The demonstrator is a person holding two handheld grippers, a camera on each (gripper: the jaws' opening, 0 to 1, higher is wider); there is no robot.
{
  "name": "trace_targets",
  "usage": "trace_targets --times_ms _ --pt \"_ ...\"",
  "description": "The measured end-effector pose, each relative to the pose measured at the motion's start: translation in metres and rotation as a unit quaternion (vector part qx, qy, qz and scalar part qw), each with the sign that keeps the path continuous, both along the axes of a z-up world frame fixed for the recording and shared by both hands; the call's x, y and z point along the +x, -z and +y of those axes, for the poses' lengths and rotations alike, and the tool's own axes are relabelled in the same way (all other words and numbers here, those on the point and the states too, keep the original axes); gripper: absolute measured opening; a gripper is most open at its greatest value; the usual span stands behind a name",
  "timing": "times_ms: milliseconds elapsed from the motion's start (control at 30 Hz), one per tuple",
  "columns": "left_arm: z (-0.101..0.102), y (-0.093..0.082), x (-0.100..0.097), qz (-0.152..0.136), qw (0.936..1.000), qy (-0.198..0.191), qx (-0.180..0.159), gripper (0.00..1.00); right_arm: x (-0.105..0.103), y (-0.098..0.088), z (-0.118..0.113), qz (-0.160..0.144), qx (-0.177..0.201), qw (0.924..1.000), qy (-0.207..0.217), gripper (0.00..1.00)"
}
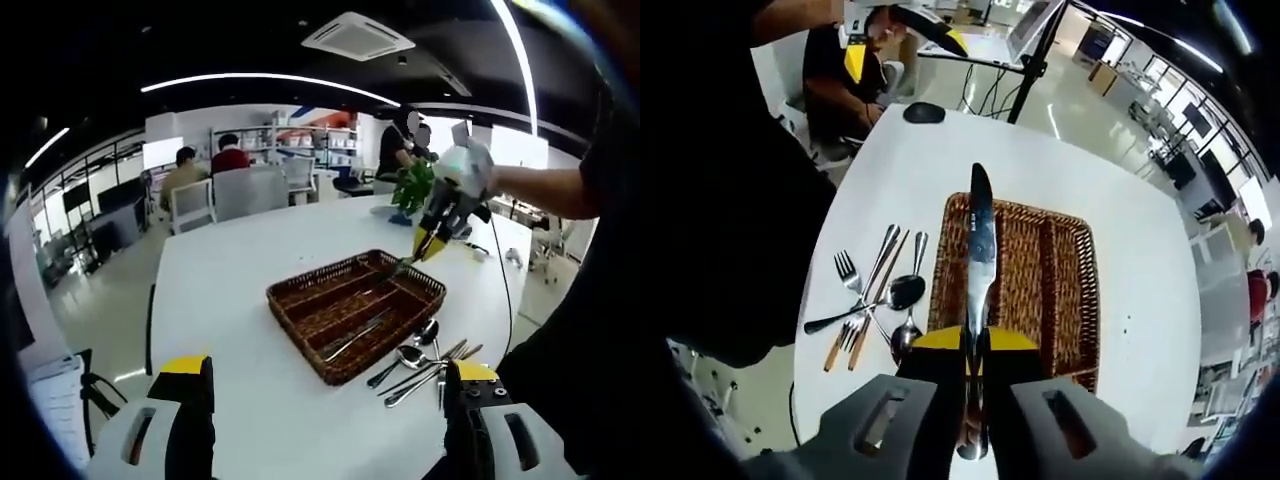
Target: Arrange the knives, forks, and spoons in their matching storage slots by inserting each utensil handle-first until every utensil is classified and aligned in the correct compartment
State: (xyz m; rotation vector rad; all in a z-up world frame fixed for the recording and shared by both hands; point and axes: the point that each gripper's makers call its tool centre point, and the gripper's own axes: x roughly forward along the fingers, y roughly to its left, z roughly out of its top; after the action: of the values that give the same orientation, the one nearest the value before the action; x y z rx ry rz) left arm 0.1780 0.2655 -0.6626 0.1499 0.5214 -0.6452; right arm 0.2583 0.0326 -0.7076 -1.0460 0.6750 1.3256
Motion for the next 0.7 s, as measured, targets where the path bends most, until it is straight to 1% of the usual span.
trace_targets --times_ms 400,600,700 --pt "0.002 0.004 0.003 0.005 1.0000 -0.005 -0.002 1.00 0.018 0.004 0.009 -0.003 0.003 1.0000 -0.004 0.02" --pt "0.007 0.007 0.004 0.007 0.9999 -0.011 -0.003 1.00 0.028 0.007 0.011 -0.002 -0.004 0.9999 0.010 0.02" --pt "0.011 0.011 0.005 0.009 0.9999 -0.013 -0.002 1.00 0.031 0.010 0.012 0.003 -0.006 0.9998 0.017 0.02"
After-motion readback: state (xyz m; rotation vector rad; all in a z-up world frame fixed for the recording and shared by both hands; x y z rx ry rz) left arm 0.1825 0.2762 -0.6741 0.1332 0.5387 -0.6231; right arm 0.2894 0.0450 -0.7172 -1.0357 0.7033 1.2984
